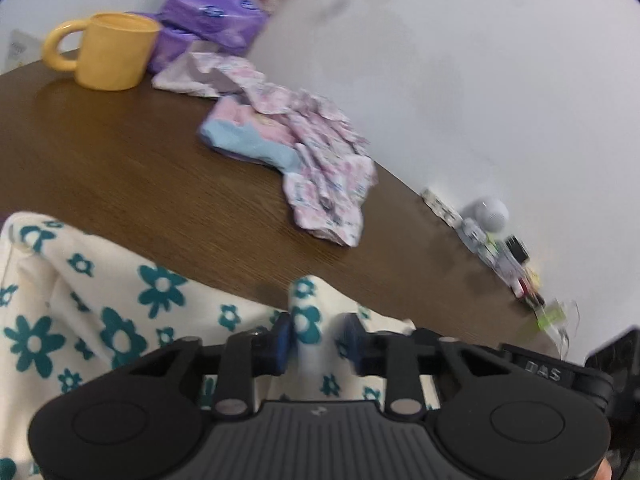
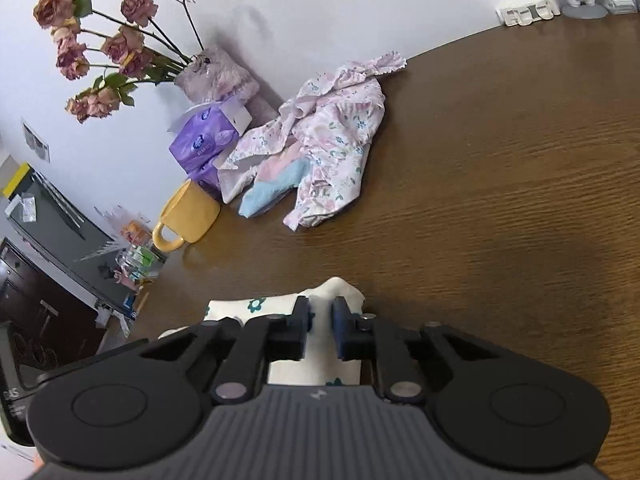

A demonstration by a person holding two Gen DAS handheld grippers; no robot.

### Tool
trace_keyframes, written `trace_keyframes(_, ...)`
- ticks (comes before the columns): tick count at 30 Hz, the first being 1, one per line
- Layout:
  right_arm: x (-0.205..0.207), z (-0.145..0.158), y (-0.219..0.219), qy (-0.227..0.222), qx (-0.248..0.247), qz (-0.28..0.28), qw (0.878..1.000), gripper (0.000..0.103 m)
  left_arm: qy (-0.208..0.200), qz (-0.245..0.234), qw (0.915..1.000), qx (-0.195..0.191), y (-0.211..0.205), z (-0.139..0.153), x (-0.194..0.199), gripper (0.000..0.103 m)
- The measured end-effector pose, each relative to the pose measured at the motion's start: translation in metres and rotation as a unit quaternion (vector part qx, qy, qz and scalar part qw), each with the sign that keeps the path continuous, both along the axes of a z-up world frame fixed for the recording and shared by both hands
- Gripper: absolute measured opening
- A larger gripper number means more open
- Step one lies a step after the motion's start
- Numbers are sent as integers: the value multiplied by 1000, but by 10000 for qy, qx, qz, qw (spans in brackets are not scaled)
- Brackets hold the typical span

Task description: Fold clothes

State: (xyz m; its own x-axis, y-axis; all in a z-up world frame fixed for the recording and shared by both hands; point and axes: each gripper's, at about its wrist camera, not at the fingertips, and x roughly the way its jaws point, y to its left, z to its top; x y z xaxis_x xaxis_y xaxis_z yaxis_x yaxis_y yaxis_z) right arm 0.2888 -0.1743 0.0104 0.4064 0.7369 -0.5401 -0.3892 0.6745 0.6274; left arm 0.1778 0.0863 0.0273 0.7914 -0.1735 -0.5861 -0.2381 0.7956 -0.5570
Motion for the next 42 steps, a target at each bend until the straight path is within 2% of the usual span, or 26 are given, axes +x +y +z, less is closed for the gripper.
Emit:
trace_keyframes(1, 2, -1, -2, 43, 56, -69, 10000, 45, 0, 6, 10000, -15, 0, 0, 0, 51)
trace_keyframes(2, 4, -3, -2, 44, 67, -118, 9999, 32, -3, 4, 10000, -27, -1, 0, 0, 38)
trace_keyframes(3, 5, -5, -2, 63, 76, -129, 9999, 17, -5, 2, 10000, -38, -1, -1, 0, 32)
trace_keyframes(4, 5, -7, -1, 117, 80, -70, 9999, 17, -8, 0, 10000, -49, -2, -1, 0, 31)
trace_keyframes(6, 4, -8, -2, 138, 107, -22, 9998, 19, -12, -3, 10000, -72, -3, -1, 0, 47)
trace_keyframes(7, 3, -8, -4, 141, 134, -18, 9998, 28, -39, 48, 9999, -122, -2, 0, -4, 63)
trace_keyframes(8, 2, -6, -8, 173, 177, -17, 9997, 44, -68, 102, 9998, -174, -1, 2, -8, 65)
trace_keyframes(11, -7, -2, -20, 94, 132, 22, 9999, 46, -167, -17, 9998, 80, -4, 10, -25, 67)
trace_keyframes(13, -17, -1, -24, 15, 56, 137, 9999, 46, -156, -160, 9994, 282, -9, 12, -35, 66)
trace_keyframes(16, -28, -4, -24, 8, -16, 200, 9998, 42, -165, -367, 9986, 338, -15, 13, -45, 64)
trace_keyframes(17, -30, -5, -24, 25, -21, 218, 9998, 32, -163, -392, 9985, 336, -17, 12, -46, 62)
trace_keyframes(18, -31, -7, -22, 46, -1, 239, 9997, 26, -152, -422, 9983, 361, -19, 10, -45, 57)
trace_keyframes(19, -32, -7, -22, 42, 5, 238, 9997, 22, -141, -452, 9981, 386, -22, 8, -44, 41)
trace_keyframes(20, -33, -7, -21, 38, 11, 236, 9997, 20, -130, -482, 9979, 412, -24, 6, -43, 34)
trace_keyframes(23, -37, -8, -22, 80, 53, 230, 9997, 21, -199, -494, 9966, 632, -30, 5, -44, 34)
trace_keyframes(24, -38, -9, -24, 116, 77, 228, 9996, 26, -203, -494, 9968, 587, -29, 5, -45, 36)
trace_keyframes(25, -39, -9, -27, 152, 101, 225, 9996, 29, -195, -461, 9973, 544, -27, 6, -45, 46)
trace_keyframes(26, -40, -10, -29, 189, 125, 223, 9995, 37, -172, -436, 9977, 499, -26, 6, -47, 58)
trace_keyframes(28, -41, -11, -33, 261, 173, 218, 9993, 38, -171, -453, 9976, 505, -25, 8, -53, 64)
trace_keyframes(33, -52, -12, -39, 373, 205, 257, 9988, 37, -157, -750, 9937, 820, -37, 9, -66, 62)
trace_keyframes(34, -55, -11, -38, 357, 191, 251, 9989, 32, -136, -805, 9933, 820, -40, 8, -67, 57)
trace_keyframes(35, -58, -11, -37, 341, 176, 245, 9990, 20, -126, -823, 9928, 859, -43, 6, -66, 51)
trace_keyframes(38, -64, -8, -35, 279, 86, 190, 9994, 20, -147, -844, 9918, 950, -47, 5, -67, 50)
trace_keyframes(40, -67, -7, -38, 279, 73, 152, 9995, 29, -169, -814, 9922, 932, -46, 6, -71, 55)
trace_keyframes(41, -69, -6, -41, 270, 60, 109, 9996, 36, -174, -779, 9929, 886, -44, 7, -73, 57)
trace_keyframes(42, -72, -6, -44, 251, 53, 71, 9996, 38, -180, -744, 9935, 840, -42, 7, -76, 57)
